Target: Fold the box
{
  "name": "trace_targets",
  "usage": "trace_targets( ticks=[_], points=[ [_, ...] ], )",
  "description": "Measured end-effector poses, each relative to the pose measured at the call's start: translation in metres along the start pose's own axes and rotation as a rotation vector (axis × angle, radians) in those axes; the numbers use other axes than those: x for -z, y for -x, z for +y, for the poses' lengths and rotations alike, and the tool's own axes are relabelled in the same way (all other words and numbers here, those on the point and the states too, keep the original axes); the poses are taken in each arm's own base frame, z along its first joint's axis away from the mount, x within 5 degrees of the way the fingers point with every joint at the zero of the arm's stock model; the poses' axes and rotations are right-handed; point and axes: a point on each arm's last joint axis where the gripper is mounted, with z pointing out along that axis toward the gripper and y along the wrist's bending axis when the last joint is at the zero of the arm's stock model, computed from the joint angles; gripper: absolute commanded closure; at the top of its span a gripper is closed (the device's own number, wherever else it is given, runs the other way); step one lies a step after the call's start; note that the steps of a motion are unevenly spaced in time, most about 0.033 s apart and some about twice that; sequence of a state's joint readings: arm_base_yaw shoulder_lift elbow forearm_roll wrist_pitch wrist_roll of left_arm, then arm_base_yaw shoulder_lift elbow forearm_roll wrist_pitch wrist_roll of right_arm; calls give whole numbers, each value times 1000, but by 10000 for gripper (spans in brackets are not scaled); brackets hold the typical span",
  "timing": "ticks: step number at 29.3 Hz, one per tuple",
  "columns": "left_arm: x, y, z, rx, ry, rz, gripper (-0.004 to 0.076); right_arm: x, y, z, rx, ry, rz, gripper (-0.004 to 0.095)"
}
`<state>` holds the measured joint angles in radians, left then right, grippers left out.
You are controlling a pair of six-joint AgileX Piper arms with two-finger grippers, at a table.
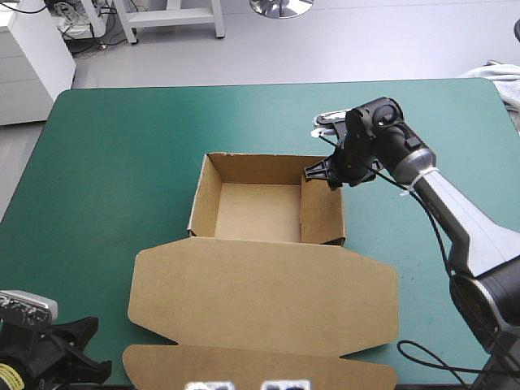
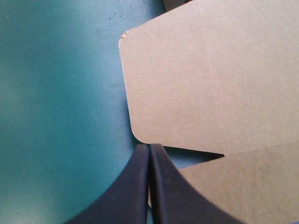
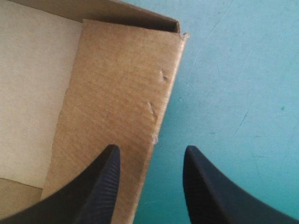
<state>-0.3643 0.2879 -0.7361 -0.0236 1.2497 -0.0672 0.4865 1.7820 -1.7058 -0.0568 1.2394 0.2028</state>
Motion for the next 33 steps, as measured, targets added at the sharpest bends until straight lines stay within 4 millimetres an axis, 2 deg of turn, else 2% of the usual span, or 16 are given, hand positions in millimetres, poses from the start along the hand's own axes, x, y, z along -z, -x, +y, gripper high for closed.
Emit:
trace_targets(
  ticks=[4, 10, 19, 21, 28, 31, 33],
  points=[
    [0, 0, 0, 0, 0, 0, 734, -20, -2, 3, -3, 15, 61, 508],
    [0, 0, 0, 0, 0, 0, 734, -33, -2, 5, -4, 27, 89, 534],
    [0, 0, 0, 0, 0, 0, 734, -62, -1, 9, 14, 42, 162, 880],
    [0, 0, 0, 0, 0, 0, 734, -62, -1, 9, 10, 47, 164, 925],
    [0, 0, 0, -1, 2, 0, 734, -60, 3, 13, 8, 78, 141, 925],
    [0, 0, 0, -1, 2, 0, 734, -51, 9, 11, 23, 54, 111, 925],
    [0, 0, 0, -1, 2, -1, 734, -39, 17, 6, 34, 31, 58, 926]
  ],
)
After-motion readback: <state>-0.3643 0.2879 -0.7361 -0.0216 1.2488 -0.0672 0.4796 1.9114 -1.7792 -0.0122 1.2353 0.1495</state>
